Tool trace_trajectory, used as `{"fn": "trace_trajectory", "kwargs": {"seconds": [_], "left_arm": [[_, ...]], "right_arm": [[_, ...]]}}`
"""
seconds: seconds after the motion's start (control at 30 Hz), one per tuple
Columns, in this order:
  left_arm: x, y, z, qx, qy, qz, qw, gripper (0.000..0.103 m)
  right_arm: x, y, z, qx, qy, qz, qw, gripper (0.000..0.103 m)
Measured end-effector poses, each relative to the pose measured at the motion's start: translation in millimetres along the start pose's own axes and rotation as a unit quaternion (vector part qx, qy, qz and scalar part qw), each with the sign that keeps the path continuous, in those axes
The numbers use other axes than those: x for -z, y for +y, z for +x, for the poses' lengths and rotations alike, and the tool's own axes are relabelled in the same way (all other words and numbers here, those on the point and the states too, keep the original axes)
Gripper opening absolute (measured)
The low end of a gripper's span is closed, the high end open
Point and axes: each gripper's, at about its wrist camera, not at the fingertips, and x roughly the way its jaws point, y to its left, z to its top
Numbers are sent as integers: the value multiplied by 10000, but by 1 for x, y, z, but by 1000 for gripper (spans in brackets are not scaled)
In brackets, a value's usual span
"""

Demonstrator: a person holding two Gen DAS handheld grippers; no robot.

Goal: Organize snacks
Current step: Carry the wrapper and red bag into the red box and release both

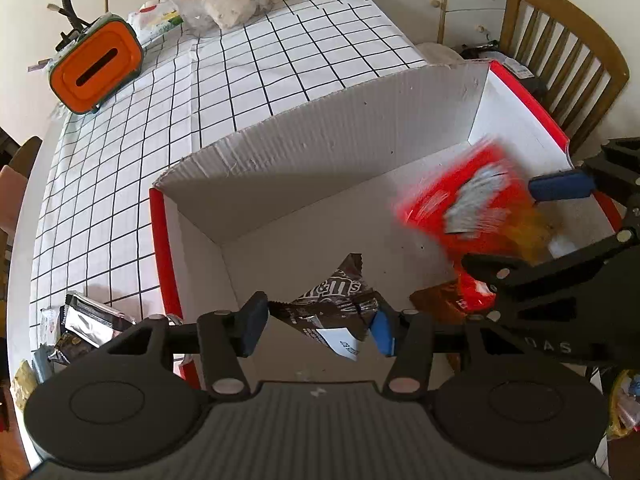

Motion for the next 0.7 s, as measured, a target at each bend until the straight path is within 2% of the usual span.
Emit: {"fn": "trace_trajectory", "kwargs": {"seconds": [0.17, 0.7], "left_arm": [[1, 5, -5, 93, 4, -190, 9998, 59], [15, 13, -60, 358, -726, -385, 9960, 70]], "right_arm": [[3, -3, -7, -79, -68, 114, 9999, 79], [13, -3, -66, -289, -594, 317, 9973, 85]]}}
